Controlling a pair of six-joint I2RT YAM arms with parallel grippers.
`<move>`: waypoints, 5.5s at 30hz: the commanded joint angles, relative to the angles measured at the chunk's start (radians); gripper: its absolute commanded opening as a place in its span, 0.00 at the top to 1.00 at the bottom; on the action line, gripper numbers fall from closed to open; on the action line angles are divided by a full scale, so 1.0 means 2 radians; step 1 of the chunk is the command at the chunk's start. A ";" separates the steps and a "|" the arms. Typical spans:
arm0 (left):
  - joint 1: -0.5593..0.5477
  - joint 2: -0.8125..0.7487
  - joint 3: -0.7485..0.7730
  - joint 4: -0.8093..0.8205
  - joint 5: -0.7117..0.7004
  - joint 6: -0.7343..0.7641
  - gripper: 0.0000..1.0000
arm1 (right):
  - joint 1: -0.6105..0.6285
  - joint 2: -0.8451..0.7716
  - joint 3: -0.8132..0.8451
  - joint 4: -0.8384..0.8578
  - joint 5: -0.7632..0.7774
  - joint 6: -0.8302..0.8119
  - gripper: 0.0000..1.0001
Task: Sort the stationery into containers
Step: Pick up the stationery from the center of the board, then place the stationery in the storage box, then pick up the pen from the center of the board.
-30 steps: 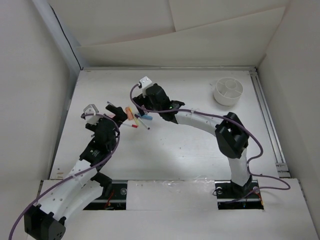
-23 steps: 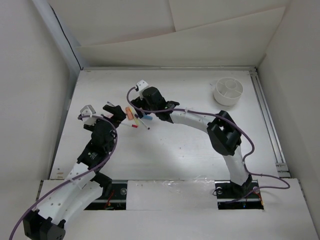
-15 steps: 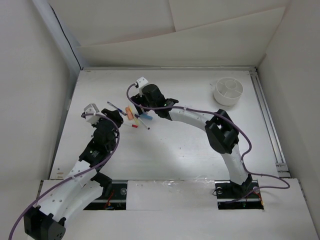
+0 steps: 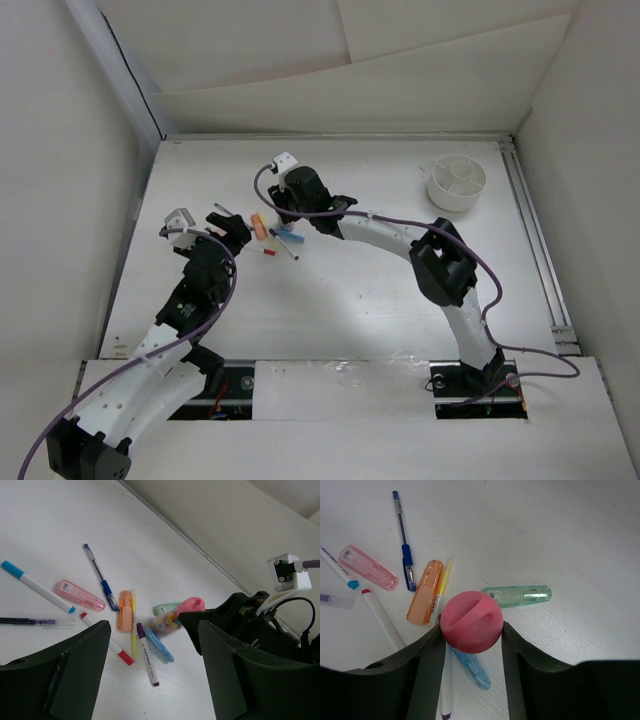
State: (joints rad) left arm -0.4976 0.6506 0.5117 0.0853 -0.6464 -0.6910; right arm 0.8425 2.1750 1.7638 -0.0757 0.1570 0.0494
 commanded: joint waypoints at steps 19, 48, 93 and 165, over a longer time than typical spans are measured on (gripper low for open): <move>-0.001 0.014 0.009 0.023 0.033 0.008 0.32 | -0.061 -0.159 -0.048 0.060 0.033 -0.002 0.69; -0.001 0.075 0.018 0.062 0.115 0.032 0.34 | -0.402 -0.238 -0.159 0.040 0.148 0.083 0.71; 0.003 0.066 0.018 0.067 0.129 0.032 0.34 | -0.332 -0.301 -0.209 0.030 0.145 0.081 0.16; 0.003 0.019 0.012 0.039 0.101 0.018 0.38 | -0.023 -0.026 -0.182 0.065 -0.122 -0.030 0.55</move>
State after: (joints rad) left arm -0.4953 0.7033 0.5117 0.1516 -0.4309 -0.6491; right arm 0.7872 2.1468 1.4296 0.0467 -0.0978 -0.0078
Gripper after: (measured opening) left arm 0.624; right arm 0.454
